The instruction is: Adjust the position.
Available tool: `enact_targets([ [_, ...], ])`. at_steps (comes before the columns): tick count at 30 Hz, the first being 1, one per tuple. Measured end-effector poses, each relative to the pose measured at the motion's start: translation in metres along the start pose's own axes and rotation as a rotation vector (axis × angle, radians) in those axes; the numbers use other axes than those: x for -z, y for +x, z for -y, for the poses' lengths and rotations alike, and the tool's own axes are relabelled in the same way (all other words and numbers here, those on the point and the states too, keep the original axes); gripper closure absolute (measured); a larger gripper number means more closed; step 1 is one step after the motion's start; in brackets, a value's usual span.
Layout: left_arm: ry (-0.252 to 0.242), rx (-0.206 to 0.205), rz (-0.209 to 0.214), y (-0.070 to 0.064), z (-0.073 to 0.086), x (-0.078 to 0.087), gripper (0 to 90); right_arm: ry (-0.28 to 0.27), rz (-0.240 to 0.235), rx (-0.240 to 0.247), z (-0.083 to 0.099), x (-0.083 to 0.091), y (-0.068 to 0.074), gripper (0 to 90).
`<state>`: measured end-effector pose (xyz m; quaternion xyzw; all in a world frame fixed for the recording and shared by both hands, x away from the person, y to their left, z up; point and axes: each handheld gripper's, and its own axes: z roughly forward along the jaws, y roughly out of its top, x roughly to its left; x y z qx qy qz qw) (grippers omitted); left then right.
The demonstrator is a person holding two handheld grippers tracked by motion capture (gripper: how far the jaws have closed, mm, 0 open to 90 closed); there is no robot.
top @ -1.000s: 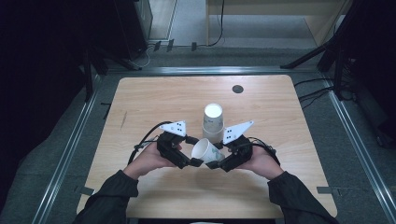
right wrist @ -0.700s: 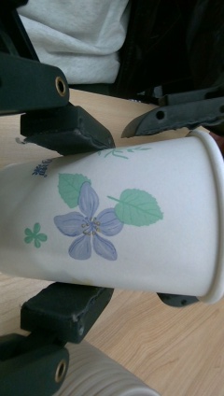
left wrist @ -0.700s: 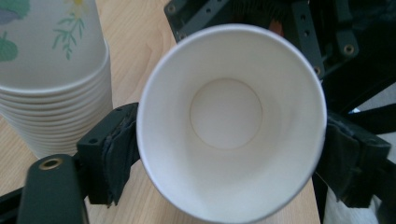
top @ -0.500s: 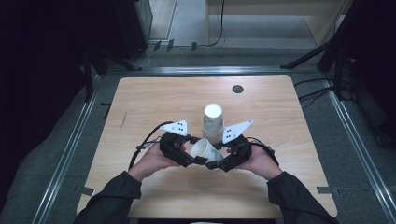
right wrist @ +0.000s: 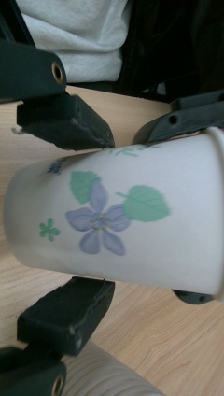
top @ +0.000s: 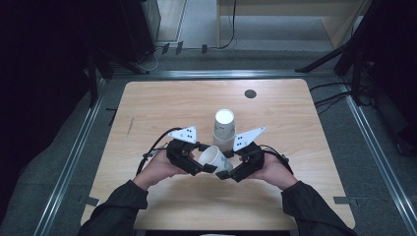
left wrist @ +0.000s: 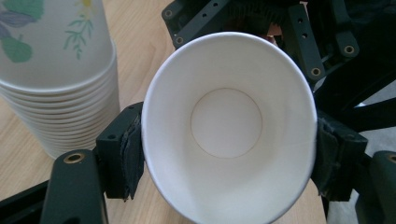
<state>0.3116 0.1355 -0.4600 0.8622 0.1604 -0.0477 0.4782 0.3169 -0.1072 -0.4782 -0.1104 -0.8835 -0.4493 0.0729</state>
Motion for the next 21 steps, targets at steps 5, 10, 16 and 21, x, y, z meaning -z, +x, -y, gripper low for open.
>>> enact_targets([
  [5, 0.000, 0.006, -0.014, 0.002, 0.000, 0.005, 24.4, 0.017, 0.014, -0.005, 0.002, -0.002, 0.000, 22.3],
  [10, 0.024, 0.008, -0.028, 0.005, -0.001, 0.014, 24.5, 0.035, 0.064, 0.011, 0.005, -0.004, 0.001, 21.4],
  [16, 0.032, 0.017, -0.050, 0.008, -0.001, 0.024, 24.5, 0.042, 0.112, 0.043, 0.009, -0.004, 0.002, 20.4],
  [21, 0.058, 0.023, -0.056, 0.010, -0.001, 0.027, 24.5, 0.063, 0.156, 0.048, 0.012, -0.006, 0.001, 20.4],
])
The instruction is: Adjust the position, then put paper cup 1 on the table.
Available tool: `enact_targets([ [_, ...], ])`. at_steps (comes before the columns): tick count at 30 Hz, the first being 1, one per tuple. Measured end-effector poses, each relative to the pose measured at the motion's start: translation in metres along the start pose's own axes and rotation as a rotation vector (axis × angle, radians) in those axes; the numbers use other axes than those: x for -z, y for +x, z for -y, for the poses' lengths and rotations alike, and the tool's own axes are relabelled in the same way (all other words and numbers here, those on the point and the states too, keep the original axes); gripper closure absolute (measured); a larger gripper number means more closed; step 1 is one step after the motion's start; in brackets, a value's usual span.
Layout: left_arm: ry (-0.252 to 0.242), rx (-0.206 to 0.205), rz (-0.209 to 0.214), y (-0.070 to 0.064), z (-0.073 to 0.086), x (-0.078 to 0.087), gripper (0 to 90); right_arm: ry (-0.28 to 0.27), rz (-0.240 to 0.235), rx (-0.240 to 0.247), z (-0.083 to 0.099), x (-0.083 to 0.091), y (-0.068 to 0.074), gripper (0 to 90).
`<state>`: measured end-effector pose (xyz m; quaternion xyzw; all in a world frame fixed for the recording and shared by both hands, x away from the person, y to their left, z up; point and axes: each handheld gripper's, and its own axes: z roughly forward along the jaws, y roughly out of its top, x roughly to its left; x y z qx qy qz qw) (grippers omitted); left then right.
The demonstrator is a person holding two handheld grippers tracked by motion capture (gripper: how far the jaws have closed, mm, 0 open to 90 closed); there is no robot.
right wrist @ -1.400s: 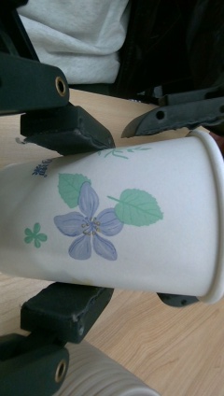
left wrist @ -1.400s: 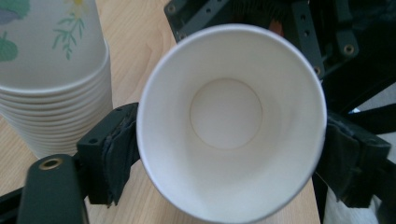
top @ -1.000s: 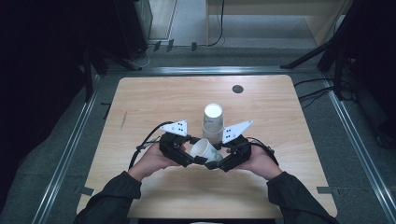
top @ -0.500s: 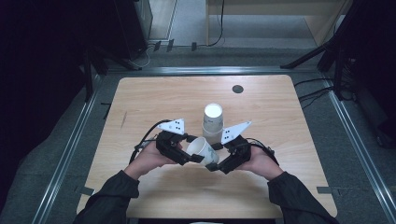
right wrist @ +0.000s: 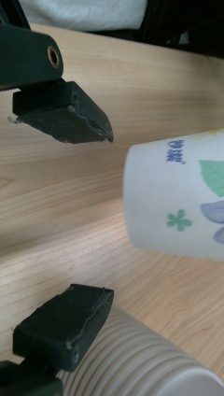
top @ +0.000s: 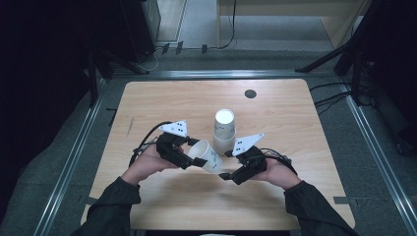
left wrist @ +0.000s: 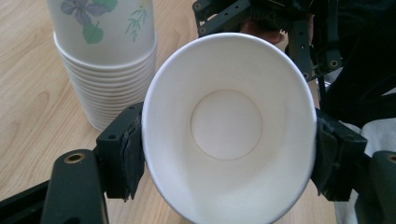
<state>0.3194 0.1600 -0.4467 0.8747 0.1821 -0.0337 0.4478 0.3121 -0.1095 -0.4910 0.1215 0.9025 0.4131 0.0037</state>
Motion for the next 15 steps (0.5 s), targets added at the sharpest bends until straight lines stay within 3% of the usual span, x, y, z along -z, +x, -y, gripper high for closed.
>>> enact_targets([
  [7, 0.039, -0.008, -0.041, 0.003, 0.000, 0.006, 24.5, 0.000, 0.030, -0.002, 0.002, 0.000, -0.001, 19.5],
  [15, 0.070, 0.013, -0.100, 0.012, 0.003, 0.015, 24.5, -0.006, 0.064, -0.015, 0.004, 0.003, -0.005, 19.5],
])
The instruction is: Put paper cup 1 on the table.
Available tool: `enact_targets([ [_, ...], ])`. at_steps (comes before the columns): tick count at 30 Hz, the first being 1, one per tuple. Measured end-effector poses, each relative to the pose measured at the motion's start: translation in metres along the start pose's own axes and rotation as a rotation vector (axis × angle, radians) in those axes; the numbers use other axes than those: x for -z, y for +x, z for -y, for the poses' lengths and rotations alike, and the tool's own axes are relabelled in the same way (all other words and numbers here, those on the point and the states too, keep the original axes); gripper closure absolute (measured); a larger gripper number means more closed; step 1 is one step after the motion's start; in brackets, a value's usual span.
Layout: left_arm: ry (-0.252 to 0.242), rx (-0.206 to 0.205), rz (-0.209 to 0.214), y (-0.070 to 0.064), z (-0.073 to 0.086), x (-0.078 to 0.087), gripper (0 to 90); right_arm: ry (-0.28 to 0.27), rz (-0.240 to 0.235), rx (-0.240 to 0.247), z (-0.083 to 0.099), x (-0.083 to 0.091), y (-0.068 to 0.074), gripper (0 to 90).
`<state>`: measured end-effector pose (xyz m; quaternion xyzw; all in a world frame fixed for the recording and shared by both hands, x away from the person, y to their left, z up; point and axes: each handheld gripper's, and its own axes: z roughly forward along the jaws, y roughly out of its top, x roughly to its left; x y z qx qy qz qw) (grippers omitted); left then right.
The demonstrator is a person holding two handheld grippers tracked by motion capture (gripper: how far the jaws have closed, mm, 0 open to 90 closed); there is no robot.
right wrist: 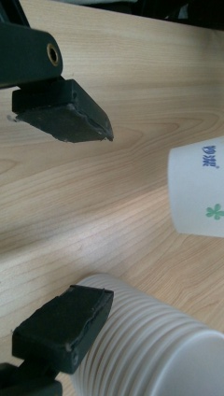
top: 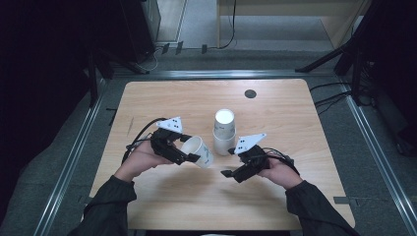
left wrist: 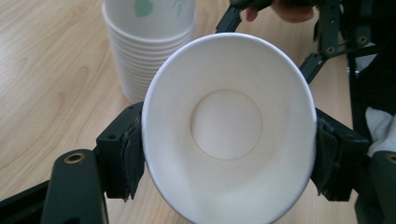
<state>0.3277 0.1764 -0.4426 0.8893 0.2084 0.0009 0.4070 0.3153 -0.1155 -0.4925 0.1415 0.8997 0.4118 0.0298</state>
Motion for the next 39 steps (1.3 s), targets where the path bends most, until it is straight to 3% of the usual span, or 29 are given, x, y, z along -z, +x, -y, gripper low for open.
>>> enact_targets([
  [4, 0.014, 0.022, -0.012, 0.007, 0.004, 0.005, 24.5, -0.001, 0.013, -0.017, 0.001, 0.002, -0.003, 19.9],
  [10, 0.028, 0.056, -0.056, 0.020, 0.011, 0.017, 24.5, -0.013, 0.009, -0.004, 0.003, 0.006, -0.005, 20.8],
  [19, 0.045, 0.132, -0.108, 0.042, 0.025, 0.034, 24.5, -0.010, 0.023, -0.020, 0.004, 0.007, -0.009, 20.8],
  [28, 0.047, 0.201, -0.202, 0.058, 0.037, 0.053, 24.5, -0.034, 0.076, -0.037, 0.007, 0.012, -0.012, 20.8],
  [39, 0.107, 0.300, -0.317, 0.087, 0.051, 0.062, 24.5, -0.021, 0.109, -0.057, 0.014, 0.018, -0.012, 20.6],
])
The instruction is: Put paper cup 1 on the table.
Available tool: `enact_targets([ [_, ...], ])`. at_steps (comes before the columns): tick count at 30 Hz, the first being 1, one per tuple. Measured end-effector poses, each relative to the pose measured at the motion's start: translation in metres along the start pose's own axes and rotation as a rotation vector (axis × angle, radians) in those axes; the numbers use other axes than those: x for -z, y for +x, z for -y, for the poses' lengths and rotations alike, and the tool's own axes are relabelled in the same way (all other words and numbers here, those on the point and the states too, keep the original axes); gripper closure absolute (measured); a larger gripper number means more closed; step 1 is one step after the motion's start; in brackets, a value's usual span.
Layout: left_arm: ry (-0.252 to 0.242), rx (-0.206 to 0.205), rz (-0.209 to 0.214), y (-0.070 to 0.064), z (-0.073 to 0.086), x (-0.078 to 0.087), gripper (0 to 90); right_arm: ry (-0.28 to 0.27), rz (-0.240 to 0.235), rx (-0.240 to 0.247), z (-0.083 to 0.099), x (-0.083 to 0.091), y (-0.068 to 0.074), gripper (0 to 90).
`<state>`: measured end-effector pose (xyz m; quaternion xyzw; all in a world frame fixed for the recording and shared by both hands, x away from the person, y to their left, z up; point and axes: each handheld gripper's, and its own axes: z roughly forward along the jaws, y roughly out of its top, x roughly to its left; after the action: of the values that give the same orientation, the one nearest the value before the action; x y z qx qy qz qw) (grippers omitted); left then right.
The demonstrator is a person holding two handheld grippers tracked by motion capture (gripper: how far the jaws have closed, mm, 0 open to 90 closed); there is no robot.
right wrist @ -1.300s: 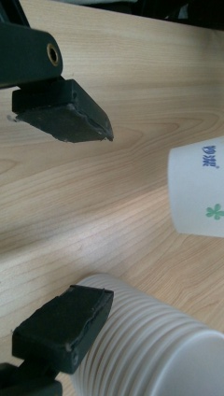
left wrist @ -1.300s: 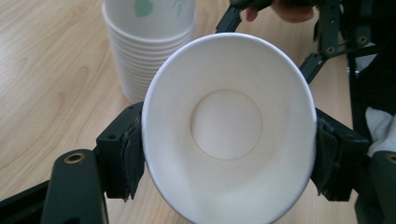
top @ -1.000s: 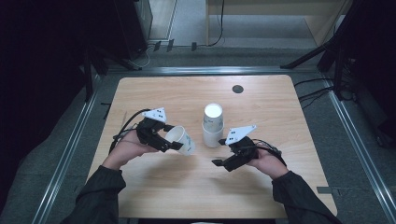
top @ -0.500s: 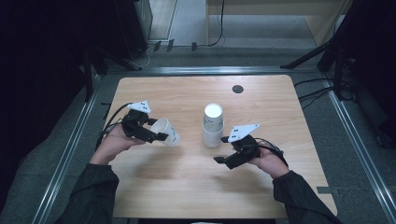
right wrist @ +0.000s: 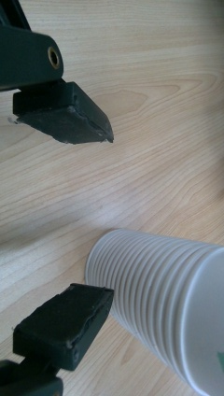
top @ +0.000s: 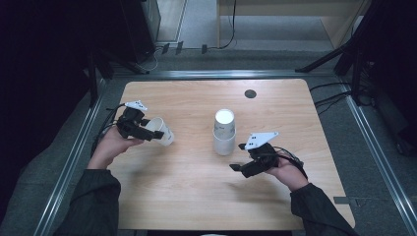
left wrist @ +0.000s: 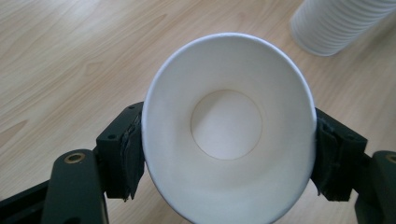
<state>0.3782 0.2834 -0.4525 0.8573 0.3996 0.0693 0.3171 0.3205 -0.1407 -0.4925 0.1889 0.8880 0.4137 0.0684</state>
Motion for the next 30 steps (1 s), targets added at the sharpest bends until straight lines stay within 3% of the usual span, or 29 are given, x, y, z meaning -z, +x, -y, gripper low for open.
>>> enact_targets([
  [4, 0.002, 0.039, -0.010, 0.010, 0.001, 0.000, 24.4, 0.007, 0.003, 0.000, 0.002, 0.001, 0.001, 20.7],
  [9, 0.032, 0.050, -0.066, 0.017, 0.002, -0.005, 24.4, 0.020, 0.001, -0.005, 0.005, 0.002, 0.003, 20.6],
  [12, 0.081, 0.056, -0.110, 0.022, 0.003, -0.010, 24.4, 0.022, 0.002, -0.004, 0.006, 0.002, 0.003, 20.7],
  [19, 0.120, 0.072, -0.198, 0.030, 0.007, -0.012, 24.3, 0.024, 0.006, -0.004, 0.008, 0.003, 0.003, 20.6],
  [21, 0.140, 0.077, -0.240, 0.031, 0.007, -0.012, 24.1, 0.026, 0.003, -0.004, 0.008, 0.002, 0.003, 20.6],
  [30, 0.153, 0.087, -0.257, 0.030, 0.007, -0.014, 22.8, 0.029, 0.000, -0.001, 0.007, 0.001, 0.003, 20.6],
])
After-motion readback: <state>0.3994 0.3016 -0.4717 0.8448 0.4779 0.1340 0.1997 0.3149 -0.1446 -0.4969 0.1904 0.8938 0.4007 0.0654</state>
